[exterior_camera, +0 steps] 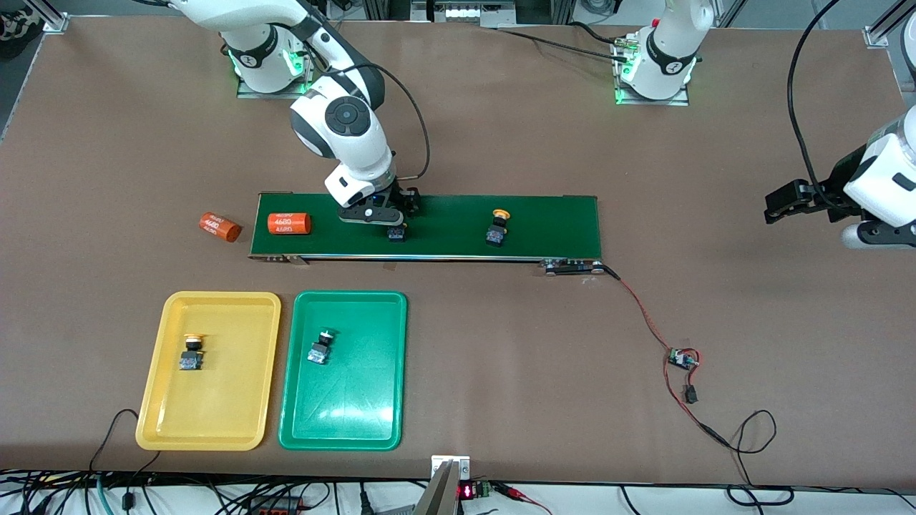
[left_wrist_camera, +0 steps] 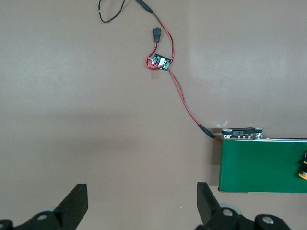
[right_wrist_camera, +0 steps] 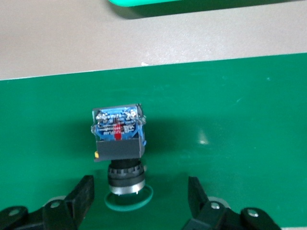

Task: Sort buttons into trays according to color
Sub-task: 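Grasp the green-capped button on the belt with the right gripper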

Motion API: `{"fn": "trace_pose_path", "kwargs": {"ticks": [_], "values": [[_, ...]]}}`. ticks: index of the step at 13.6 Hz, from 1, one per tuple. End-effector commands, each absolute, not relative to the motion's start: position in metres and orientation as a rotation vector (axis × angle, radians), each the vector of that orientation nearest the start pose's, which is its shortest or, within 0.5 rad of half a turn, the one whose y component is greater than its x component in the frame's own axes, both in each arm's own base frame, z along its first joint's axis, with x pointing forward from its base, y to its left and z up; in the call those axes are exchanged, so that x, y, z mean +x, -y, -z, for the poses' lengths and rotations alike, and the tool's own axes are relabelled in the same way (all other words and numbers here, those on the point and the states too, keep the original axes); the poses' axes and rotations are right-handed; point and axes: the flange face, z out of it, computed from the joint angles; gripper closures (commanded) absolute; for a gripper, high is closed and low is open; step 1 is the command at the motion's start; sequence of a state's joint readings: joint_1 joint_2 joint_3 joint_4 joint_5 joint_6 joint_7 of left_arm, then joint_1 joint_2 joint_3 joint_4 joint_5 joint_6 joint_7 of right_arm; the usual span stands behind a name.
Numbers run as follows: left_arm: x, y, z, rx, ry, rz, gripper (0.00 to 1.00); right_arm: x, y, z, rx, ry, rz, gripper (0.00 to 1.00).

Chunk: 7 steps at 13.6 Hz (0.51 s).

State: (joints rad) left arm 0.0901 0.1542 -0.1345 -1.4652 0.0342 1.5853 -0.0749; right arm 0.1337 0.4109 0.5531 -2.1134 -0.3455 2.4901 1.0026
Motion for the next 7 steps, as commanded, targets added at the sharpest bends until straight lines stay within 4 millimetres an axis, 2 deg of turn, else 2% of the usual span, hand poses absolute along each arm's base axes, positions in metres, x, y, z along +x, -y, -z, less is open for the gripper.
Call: {"fn": "trace_pose_path", "kwargs": {"ticks": [1, 5, 7], "values": [[0.603, 0.023, -0.587, -3.143, 0.035, -0.046, 0.00, 0.455, -0.370, -0.243, -3.111, -0.127, 0.073, 0.24], [0.602, 0.017, -0.578, -3.143, 0.047, -0.087, 0.00, 0.462, -0.364, -0.238, -3.124, -0.118, 0.089, 0.60], [0.602, 0.006, -0.582, -3.145, 0.064, -0.078, 0.00, 0.470, -0.353, -0.236, -3.135, -0.137, 0.100, 0.68]]}}
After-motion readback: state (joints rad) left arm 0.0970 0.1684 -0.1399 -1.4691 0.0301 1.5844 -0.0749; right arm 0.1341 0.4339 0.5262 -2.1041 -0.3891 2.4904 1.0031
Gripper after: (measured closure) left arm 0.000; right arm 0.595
